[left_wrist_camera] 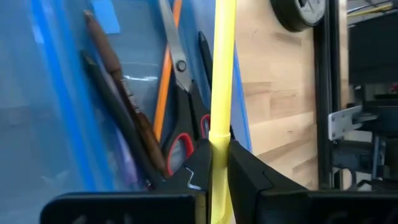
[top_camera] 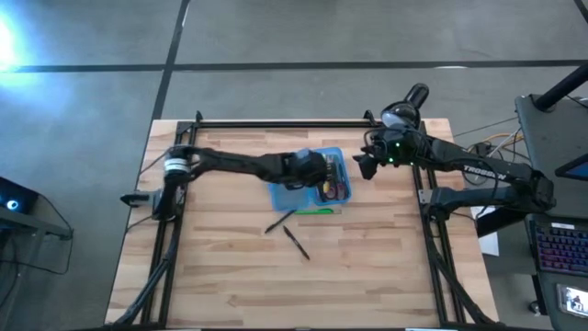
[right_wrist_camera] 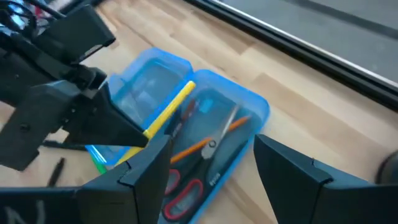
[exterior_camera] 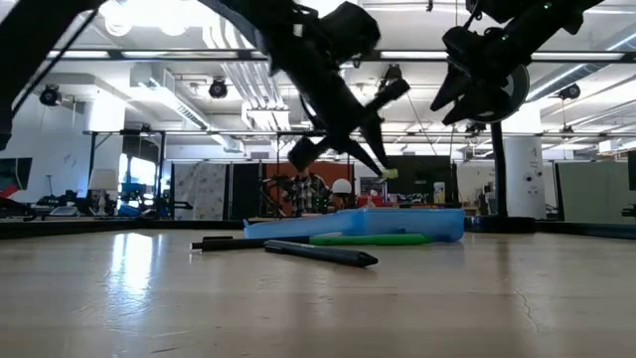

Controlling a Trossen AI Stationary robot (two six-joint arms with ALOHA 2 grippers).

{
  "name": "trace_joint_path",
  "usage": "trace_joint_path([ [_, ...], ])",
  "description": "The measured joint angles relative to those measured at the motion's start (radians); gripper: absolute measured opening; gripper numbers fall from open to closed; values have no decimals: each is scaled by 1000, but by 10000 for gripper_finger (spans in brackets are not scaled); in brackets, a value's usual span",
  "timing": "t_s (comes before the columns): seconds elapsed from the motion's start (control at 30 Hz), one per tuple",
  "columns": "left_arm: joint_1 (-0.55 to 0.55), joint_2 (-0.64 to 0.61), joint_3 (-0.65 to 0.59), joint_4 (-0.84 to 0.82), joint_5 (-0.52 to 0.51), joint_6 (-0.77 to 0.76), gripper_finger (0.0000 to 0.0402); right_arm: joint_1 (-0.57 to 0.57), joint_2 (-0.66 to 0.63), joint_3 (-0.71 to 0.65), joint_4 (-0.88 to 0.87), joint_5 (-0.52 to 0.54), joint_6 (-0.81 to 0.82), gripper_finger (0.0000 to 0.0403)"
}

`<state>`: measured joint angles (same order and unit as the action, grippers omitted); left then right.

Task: Pick & place school supplies into a supply box
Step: Put the yellow pen into the supply box, then put the green pen into the supply box

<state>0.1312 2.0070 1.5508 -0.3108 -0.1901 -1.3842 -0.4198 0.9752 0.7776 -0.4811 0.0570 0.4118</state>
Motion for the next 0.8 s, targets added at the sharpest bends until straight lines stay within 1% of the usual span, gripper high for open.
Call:
trace_joint_path([
  [0.07,12,40,57,-31,12,1,9,0,-1,0,-16,9,0,219],
  [0.1,17,60,76,-42,14,1,0,0,-2,0,-22,16,-1,219],
  [0.17,27,89,105,-67,17,-13,5,0,-4,0,-26,21,-1,219],
  [0.23,34,111,115,-91,26,-30,5,0,-5,0,-34,21,-4,219],
  [0.3,36,120,116,-96,58,-32,2,0,-6,0,-44,21,-19,219],
  [0.4,29,116,114,-119,67,-25,8,1,-6,0,-65,10,-79,219],
  [0.5,7,72,112,-142,36,74,17,0,-6,0,-109,-46,-177,219],
  [0.6,-30,-10,114,-191,16,248,21,3,-6,-4,-124,-115,-281,219],
  [0.67,-57,-61,115,-279,9,328,22,4,-6,-12,-122,-173,-346,219],
  [0.73,-87,-103,115,-404,6,345,22,16,8,-14,-116,-245,-405,219],
  [0.8,-119,-121,113,-509,6,347,22,44,31,-15,-115,-294,-419,219],
])
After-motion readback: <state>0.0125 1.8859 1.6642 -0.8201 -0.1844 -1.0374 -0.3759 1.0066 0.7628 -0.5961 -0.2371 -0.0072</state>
